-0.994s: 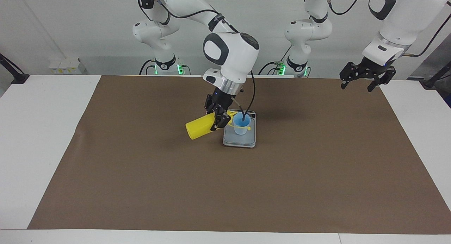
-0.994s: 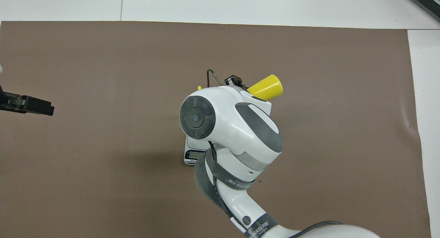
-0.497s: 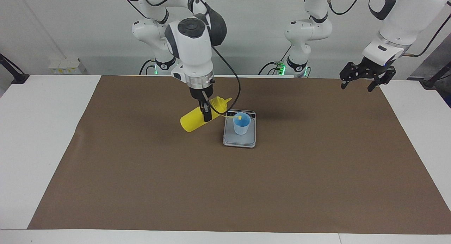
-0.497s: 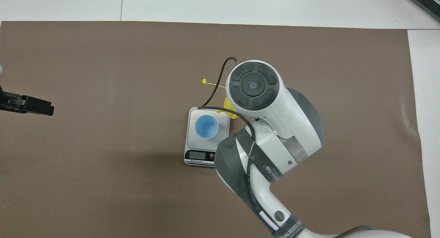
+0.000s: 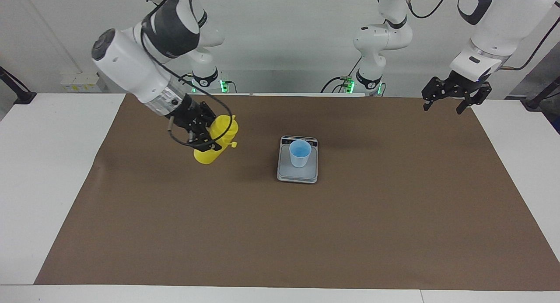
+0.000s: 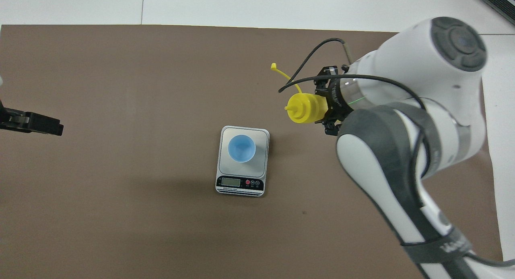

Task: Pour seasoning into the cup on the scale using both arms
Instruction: 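Carry the yellow bottle back and lower it to the table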

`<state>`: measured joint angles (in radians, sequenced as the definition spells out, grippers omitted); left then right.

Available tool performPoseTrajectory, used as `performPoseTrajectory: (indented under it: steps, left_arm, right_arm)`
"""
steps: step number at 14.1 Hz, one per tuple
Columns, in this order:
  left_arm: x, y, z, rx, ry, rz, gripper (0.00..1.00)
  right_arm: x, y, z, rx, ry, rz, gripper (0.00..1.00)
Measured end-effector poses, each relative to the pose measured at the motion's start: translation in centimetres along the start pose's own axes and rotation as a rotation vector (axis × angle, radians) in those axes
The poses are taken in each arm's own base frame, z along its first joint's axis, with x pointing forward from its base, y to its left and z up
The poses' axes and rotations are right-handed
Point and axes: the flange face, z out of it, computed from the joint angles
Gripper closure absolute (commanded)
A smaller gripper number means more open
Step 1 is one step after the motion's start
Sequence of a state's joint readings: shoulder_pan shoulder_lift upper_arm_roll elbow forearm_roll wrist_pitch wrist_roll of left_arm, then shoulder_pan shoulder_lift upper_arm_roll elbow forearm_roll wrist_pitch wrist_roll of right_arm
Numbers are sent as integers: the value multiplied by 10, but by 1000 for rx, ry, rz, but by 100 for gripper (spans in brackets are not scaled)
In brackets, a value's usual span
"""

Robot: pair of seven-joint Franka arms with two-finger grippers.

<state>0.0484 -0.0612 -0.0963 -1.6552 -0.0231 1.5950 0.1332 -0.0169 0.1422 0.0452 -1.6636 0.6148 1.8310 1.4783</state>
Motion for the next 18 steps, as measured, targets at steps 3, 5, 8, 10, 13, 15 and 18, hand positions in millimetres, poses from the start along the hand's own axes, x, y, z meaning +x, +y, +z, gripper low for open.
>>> performPoseTrajectory:
  steps: [3,5,8,10,13,15,18]
  left_arm:
    - [0,0,0,0,0,0,0]
    - [0,0,0,0,0,0,0]
    - [0,0,0,0,0,0,0]
    - [0,0,0,0,0,0,0]
    - [0,0,0,0,0,0,0]
    - [0,0,0,0,0,0,0]
    - [0,0,0,0,0,0,0]
  right_arm:
    - [89,14,-7,10,-97,57,100]
    - [134,29,14,3,-153,98,100]
    - [171,44,45,12,-197,157,100]
    - [193,55,57,16,-225,188,100]
    - [217,71,71,34,-262,216,100]
    - [228,80,79,44,-267,227,100]
    - [246,94,91,55,-250,183,21]
